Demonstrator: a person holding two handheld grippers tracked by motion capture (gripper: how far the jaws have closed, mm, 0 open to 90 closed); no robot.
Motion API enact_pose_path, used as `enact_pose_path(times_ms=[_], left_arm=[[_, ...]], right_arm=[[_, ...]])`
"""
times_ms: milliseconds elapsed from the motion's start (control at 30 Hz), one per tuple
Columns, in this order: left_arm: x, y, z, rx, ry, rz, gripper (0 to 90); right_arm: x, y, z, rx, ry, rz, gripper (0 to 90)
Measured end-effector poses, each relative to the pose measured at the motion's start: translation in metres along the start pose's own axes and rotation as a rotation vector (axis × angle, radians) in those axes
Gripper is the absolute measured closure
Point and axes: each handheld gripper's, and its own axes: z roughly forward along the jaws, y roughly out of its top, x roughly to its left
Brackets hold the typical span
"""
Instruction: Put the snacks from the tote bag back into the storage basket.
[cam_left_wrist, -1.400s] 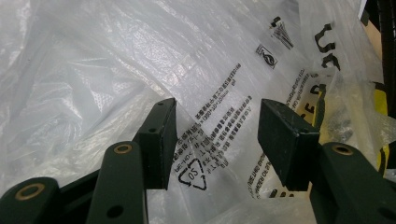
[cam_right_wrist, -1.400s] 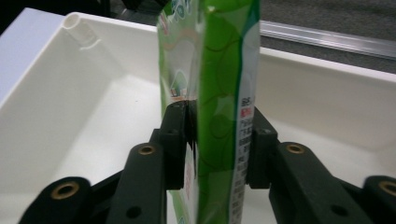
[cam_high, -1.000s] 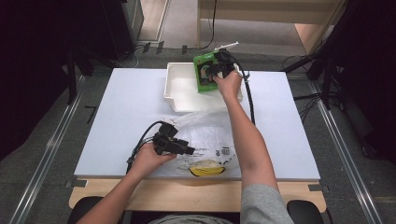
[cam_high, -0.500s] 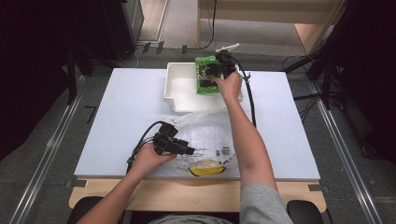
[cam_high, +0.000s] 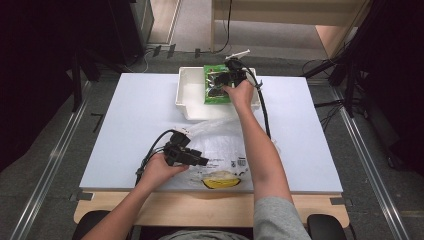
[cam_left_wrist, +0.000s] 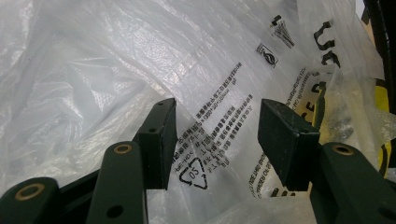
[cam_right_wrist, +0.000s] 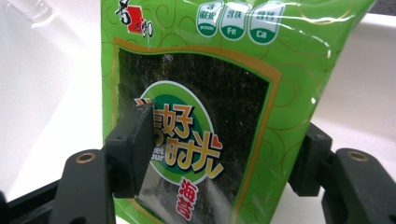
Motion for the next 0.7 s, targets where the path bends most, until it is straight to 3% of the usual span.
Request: enact_pose_path(times_ms=[300, 700], left_arm=[[0.000, 0.000, 0.000, -0.004, 0.002, -0.001, 48.3], [-0.001, 0.000, 0.000, -0.003, 0.004, 0.001, 48.3]], right_arm=[[-0.006, 0.000, -0.002, -0.004, -0.031, 0.006, 32.8], [-0.012, 0.003, -0.017, -0.027, -0.034, 0.017, 34.4]])
